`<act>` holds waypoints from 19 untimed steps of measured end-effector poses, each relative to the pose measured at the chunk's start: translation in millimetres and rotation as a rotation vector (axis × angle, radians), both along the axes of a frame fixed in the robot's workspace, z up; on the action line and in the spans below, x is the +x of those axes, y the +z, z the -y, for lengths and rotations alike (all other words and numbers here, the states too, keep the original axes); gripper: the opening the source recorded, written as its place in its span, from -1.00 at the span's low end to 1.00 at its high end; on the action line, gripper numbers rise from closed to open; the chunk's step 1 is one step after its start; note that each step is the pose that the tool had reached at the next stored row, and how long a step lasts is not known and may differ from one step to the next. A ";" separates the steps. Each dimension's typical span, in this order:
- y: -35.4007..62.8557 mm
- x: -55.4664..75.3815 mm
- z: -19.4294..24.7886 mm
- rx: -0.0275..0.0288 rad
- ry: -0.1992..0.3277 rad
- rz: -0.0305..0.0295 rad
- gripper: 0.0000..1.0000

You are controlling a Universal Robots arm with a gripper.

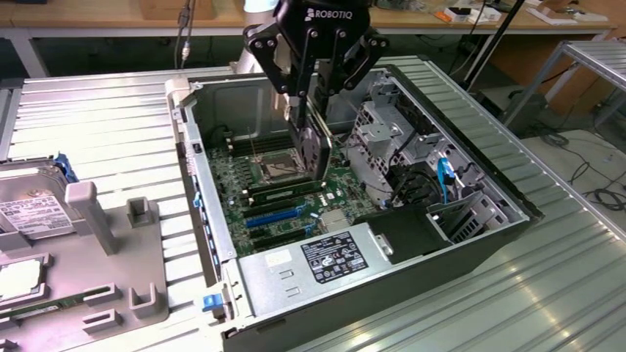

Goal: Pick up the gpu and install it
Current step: 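Pick up the gpu and move the gpu toward the slot, then insert the gpu into the slot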

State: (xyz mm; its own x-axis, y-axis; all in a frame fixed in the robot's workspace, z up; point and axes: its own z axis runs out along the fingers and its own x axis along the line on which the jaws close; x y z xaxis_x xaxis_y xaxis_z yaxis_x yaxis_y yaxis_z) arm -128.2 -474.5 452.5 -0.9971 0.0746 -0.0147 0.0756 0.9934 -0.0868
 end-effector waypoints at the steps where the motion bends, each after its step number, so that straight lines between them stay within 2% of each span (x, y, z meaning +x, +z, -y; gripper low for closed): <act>1: 0.0 1.9 0.0 0.0000 0.000 0.0001 -0.47; 12: 0.0 17.9 -0.3 0.0000 0.000 0.0000 -0.47; 19: 0.0 19.1 -0.3 0.0000 0.000 0.0000 -0.47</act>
State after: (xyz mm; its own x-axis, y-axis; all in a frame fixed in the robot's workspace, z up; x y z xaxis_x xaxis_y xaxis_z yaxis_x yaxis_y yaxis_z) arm -109.2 -474.2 452.4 -0.9971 0.0747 -0.0147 0.0757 0.9933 -0.0868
